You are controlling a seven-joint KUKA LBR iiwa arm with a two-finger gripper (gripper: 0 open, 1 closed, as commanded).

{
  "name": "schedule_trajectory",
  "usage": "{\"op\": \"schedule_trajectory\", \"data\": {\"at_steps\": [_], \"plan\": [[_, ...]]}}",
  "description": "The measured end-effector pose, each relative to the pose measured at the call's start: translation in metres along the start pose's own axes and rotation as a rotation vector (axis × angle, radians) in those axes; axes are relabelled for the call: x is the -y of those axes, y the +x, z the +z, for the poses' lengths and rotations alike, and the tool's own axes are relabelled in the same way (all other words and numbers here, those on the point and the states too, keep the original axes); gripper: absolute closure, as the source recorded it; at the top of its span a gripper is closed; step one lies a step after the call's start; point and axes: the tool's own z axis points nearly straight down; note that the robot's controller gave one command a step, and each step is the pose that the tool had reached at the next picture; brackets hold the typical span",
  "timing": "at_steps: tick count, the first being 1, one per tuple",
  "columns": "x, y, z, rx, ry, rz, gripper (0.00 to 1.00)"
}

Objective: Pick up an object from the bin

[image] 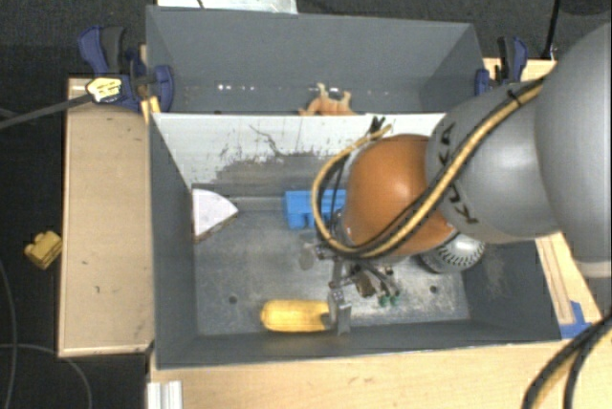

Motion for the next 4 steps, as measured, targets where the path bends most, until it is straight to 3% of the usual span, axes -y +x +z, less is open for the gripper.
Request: {"op": "schedule_trajectory", "data": {"at_steps": [1, 2, 3, 4], "plan": [[0.04, 0.018, 0.011, -0.003, 0.001, 0.341, 1.0], [0.04, 0.018, 0.011, -0.003, 0.0, 0.344, 0.0], [0.04, 0.018, 0.011, -0.003, 0.0, 0.345, 0.0], [0.004, -0.023, -0.01, -0.003, 0.002, 0.284, 0.0]]}}
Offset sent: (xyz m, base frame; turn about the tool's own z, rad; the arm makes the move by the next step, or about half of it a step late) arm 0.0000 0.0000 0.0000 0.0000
